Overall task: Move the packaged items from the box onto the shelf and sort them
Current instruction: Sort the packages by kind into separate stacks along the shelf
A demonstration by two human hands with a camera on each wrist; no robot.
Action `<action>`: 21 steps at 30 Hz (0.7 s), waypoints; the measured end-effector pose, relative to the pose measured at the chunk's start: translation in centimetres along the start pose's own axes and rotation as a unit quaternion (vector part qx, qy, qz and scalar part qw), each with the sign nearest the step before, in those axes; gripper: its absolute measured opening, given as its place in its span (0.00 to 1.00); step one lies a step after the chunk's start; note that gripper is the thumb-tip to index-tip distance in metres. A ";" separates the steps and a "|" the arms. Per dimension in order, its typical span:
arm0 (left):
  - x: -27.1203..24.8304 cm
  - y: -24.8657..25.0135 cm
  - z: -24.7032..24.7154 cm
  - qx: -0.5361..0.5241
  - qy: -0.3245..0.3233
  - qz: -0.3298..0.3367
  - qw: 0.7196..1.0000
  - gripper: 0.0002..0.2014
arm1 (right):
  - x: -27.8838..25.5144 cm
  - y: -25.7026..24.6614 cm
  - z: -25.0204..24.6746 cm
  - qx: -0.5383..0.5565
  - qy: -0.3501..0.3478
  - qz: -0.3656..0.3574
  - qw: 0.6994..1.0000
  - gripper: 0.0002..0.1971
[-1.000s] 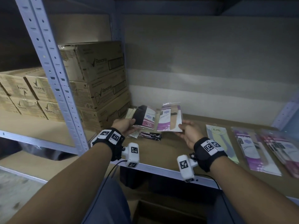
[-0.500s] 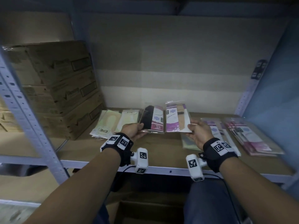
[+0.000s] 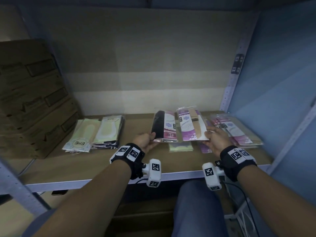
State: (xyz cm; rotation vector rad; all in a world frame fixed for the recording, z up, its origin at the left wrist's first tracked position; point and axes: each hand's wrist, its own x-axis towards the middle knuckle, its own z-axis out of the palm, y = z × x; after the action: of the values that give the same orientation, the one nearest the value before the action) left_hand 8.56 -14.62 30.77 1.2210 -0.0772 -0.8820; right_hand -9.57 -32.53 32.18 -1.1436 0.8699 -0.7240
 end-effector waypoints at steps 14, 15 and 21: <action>1.7 -1.9 2.5 -0.011 -0.012 0.009 1.000 0.14 | 2.1 0.0 -3.7 -0.103 0.098 -0.011 0.990 0.16; 1.8 -1.9 2.4 -0.010 -0.013 0.007 1.000 0.14 | 2.3 0.1 -3.8 -0.117 0.103 -0.006 0.988 0.17; 2.0 -2.1 1.9 -0.016 -0.009 -0.005 1.000 0.15 | 2.4 -0.1 -3.7 -0.273 0.150 -0.014 0.950 0.20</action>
State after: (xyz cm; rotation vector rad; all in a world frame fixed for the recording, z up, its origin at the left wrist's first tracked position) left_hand 7.79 -17.49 28.97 1.1854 -0.0709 -0.8997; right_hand -11.60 -36.30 31.19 -1.5599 1.3690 -0.7120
